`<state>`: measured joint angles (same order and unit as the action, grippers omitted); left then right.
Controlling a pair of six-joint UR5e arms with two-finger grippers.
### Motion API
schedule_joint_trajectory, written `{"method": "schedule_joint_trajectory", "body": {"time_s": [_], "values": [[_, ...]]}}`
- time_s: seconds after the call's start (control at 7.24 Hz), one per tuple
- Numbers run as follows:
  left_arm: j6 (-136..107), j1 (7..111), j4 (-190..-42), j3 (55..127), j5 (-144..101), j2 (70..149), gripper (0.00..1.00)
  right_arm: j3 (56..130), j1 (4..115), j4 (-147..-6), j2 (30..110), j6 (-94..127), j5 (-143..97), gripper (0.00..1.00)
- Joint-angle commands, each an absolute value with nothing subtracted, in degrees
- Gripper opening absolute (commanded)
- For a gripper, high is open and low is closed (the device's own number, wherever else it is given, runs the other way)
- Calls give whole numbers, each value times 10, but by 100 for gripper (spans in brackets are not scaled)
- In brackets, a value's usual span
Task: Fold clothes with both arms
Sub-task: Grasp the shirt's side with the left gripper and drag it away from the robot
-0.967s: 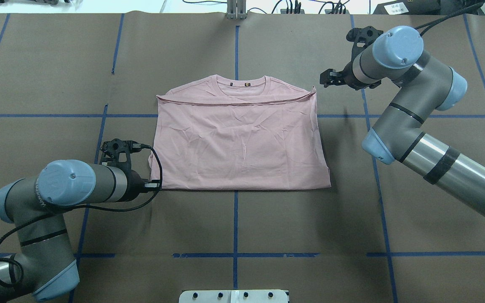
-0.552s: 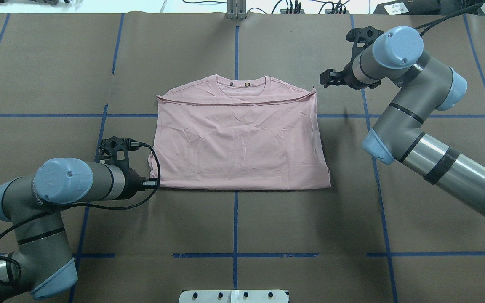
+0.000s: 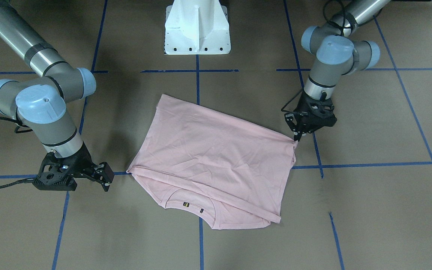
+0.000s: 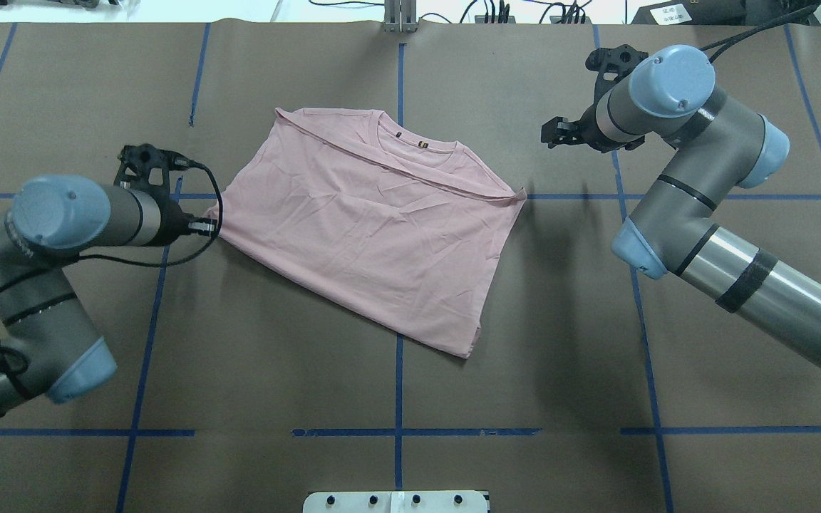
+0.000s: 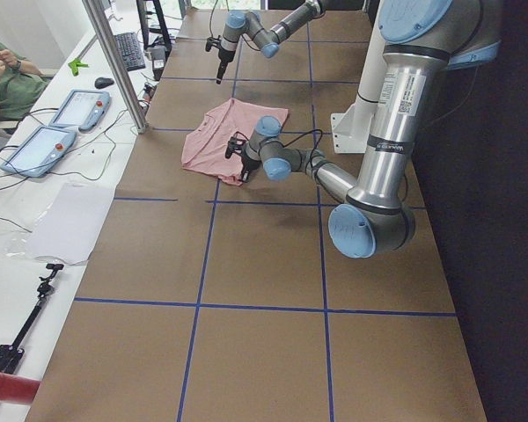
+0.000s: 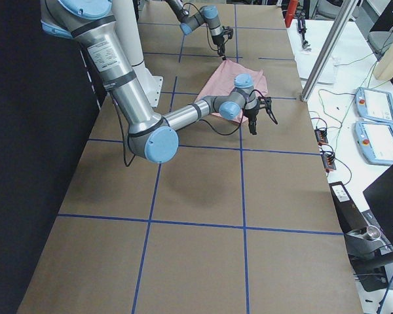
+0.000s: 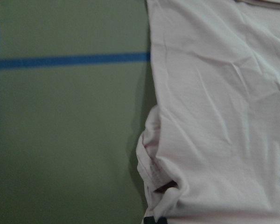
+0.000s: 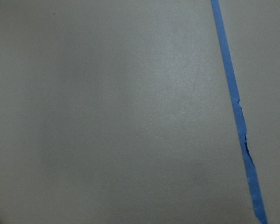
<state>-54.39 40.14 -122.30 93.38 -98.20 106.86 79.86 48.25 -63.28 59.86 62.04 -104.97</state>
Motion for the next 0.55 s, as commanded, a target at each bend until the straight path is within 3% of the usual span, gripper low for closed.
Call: {"method": "schedule_joint_trajectory", "body": {"time_s": [0.0,0.28,0.41], "values": [[-487,483,-1228,759,-983,1195,0,798,482,-633,599,626,-1047,100],[-456,513,-1286,573,-963,1321,0,798,483,-633,599,626,-1047,100],[-424,525,-1310,542,-956,1332,0,798,483,-634,597,626,-1047,100]]}}
